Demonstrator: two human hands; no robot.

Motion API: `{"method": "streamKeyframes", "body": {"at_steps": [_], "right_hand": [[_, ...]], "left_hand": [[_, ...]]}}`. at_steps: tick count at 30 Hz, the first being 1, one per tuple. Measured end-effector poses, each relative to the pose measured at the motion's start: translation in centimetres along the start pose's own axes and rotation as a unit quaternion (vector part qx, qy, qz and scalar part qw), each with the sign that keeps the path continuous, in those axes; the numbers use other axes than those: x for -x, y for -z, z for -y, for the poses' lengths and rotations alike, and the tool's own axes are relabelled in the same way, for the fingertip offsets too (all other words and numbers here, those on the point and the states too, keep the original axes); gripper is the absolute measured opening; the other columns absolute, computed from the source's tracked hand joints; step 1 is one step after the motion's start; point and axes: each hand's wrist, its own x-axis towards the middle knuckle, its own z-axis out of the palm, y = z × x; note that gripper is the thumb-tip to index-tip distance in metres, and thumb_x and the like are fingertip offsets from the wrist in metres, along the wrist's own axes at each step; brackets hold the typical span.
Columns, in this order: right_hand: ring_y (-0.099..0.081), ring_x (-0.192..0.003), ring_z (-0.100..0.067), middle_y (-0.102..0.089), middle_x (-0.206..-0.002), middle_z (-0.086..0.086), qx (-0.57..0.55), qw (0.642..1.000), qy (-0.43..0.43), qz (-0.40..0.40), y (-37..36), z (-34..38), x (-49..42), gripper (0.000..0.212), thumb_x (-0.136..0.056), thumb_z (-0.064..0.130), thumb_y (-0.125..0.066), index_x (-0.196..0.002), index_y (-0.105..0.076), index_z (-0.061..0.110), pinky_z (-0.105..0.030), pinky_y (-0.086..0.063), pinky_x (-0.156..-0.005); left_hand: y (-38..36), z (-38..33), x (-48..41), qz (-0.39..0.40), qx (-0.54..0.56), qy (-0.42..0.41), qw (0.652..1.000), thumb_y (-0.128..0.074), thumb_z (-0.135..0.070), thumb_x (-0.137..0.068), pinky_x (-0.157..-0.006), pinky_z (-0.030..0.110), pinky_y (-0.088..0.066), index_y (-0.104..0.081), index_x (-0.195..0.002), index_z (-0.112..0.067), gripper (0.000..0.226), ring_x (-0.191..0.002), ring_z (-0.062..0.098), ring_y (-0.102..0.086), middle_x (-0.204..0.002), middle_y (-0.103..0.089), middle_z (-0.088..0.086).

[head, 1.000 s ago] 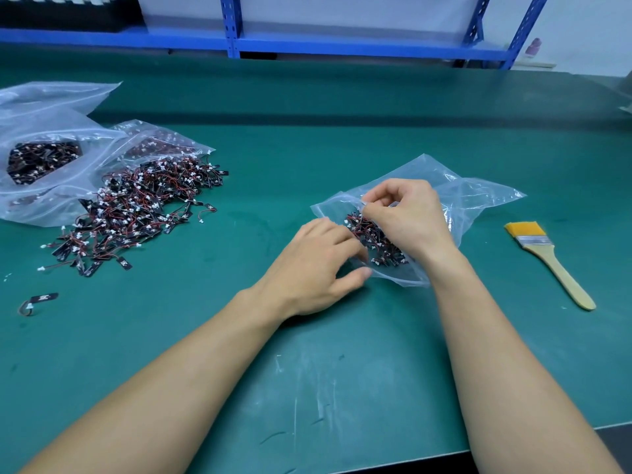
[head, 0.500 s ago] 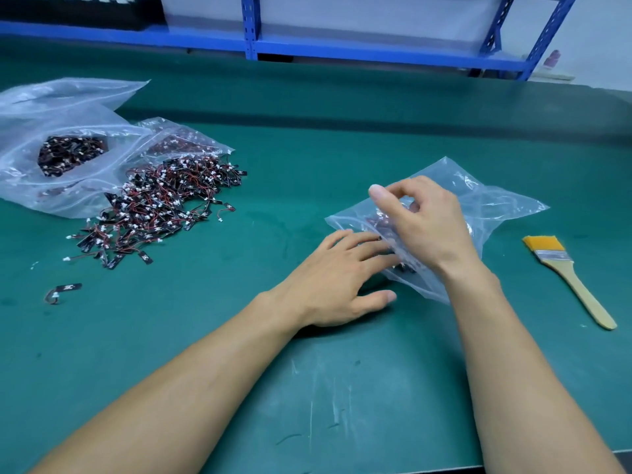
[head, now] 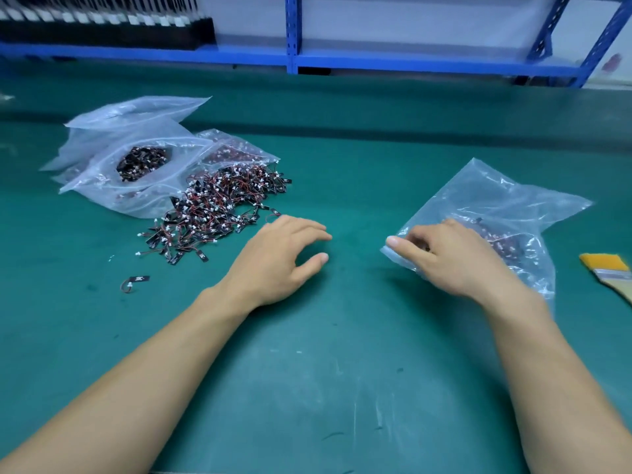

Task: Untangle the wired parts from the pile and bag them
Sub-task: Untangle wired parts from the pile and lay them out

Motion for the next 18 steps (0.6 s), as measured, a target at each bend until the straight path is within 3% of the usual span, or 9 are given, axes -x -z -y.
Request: {"method": "streamKeyframes", "body": {"at_steps": [4,7,10,13,15,18], "right_hand": [[-0.060,-0.072,-0.022,-0.063,-0.064,0.002,0.063,0.991,-0.115,-0.037,-0.3,-0.1,0.0,0.059,-0.087,0.072,-0.050,-0.065,-0.062,0.019,-0.030,-0.035,-0.056],[-0.060,-0.071,-0.025,-0.064,-0.066,0.001,0.070,0.983,-0.158,-0.055,-0.4,0.1,-0.1,0.055,-0.085,0.069,-0.056,-0.065,-0.061,0.018,-0.030,-0.037,-0.056],[-0.058,-0.091,-0.024,-0.069,-0.087,0.006,0.013,0.994,-0.072,-0.086,-0.8,0.8,-0.4,0.034,-0.088,0.058,-0.061,-0.086,-0.065,0.024,-0.037,-0.048,-0.073],[-0.047,-0.110,-0.020,-0.064,-0.112,0.006,-0.009,1.000,0.011,-0.015,-1.8,1.8,-0.5,0.041,-0.090,0.056,-0.060,-0.115,-0.065,0.024,-0.040,-0.046,-0.092],[-0.044,-0.118,-0.020,-0.058,-0.123,0.006,0.003,0.999,0.012,0.034,-2.4,1.8,-0.6,0.046,-0.090,0.058,-0.059,-0.124,-0.062,0.027,-0.043,-0.044,-0.099],[-0.048,-0.119,-0.019,-0.057,-0.123,0.005,-0.009,1.000,-0.025,0.016,-2.4,1.3,-0.8,0.045,-0.089,0.058,-0.061,-0.121,-0.064,0.027,-0.043,-0.046,-0.098]], "left_hand": [[1.3,3.8,0.4,-0.020,-0.083,0.155,0.984,-0.056,-0.045,-0.095,-0.115,0.043,-0.032,-0.051,-0.142,-0.020,0.053,-0.136,0.027,-0.040,-0.148,-0.047,0.004],[0.9,4.6,-0.1,0.020,-0.125,0.214,0.969,-0.040,-0.058,-0.097,-0.121,0.042,-0.020,-0.039,-0.151,-0.023,0.064,-0.142,0.028,-0.032,-0.157,-0.037,0.007],[0.1,3.9,-0.8,0.068,-0.148,0.226,0.960,-0.025,-0.068,-0.096,-0.124,0.042,-0.002,-0.036,-0.153,-0.028,0.071,-0.147,0.025,-0.026,-0.161,-0.029,0.006],[-0.5,2.8,-0.7,0.089,-0.152,0.218,0.960,-0.017,-0.073,-0.093,-0.124,0.044,0.005,-0.034,-0.153,-0.026,0.078,-0.149,0.022,-0.021,-0.163,-0.025,0.006],[-0.7,2.0,-0.5,0.103,-0.152,0.191,0.964,-0.014,-0.075,-0.090,-0.124,0.043,0.007,-0.032,-0.154,-0.027,0.082,-0.150,0.021,-0.019,-0.163,-0.024,0.003],[-0.8,0.8,-0.1,0.116,-0.103,0.120,0.981,-0.024,-0.074,-0.091,-0.124,0.041,0.003,-0.034,-0.153,-0.027,0.079,-0.150,0.018,-0.018,-0.163,-0.024,0.000]]}}
